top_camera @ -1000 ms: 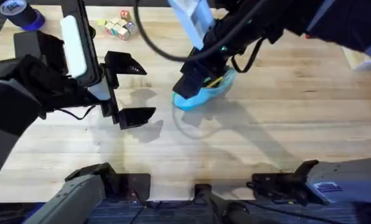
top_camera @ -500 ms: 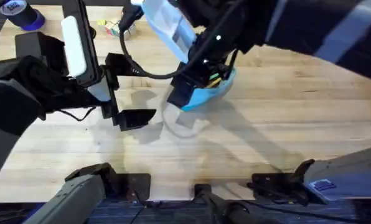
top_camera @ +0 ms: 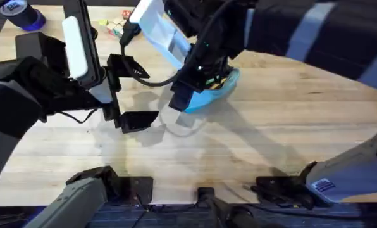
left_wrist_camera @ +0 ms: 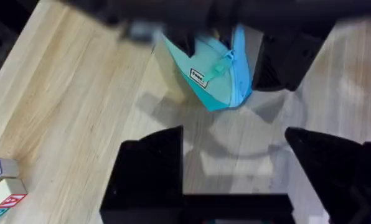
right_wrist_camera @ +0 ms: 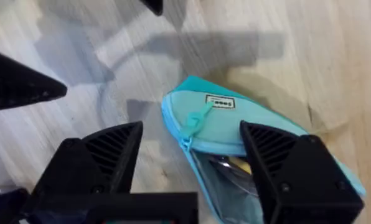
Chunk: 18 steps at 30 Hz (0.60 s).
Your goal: Unzip the bag, pick up the pens from the table one at a time and place them inside, then zip the bag closed.
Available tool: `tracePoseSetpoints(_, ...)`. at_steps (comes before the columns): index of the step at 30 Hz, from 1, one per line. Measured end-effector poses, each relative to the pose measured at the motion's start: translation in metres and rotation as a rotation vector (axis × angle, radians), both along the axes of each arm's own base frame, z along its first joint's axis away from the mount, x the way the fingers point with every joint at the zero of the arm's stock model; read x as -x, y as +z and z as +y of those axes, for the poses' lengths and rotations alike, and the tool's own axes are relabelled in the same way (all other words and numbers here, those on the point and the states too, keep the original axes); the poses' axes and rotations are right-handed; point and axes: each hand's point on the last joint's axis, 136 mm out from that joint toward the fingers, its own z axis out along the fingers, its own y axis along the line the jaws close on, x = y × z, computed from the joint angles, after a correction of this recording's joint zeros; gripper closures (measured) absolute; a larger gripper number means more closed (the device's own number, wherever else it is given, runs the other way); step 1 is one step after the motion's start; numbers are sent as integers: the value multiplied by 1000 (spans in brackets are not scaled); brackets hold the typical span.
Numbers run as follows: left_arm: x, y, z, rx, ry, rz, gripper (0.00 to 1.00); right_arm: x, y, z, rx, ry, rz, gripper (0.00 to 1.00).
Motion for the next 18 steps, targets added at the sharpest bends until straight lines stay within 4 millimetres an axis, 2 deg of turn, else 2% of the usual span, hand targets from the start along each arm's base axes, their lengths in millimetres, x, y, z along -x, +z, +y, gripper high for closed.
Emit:
tracePoseSetpoints(5,0,0,0,0,0,0,8,0,-15,0,26,3,27,149)
tracePoseSetpoints(14,0,0,0,-1,0,0,8,0,-21,0,36,4,37,582)
tracePoseSetpoints(18,0,0,0,-1,0,0,6,1,-20,1,33,5,40,732)
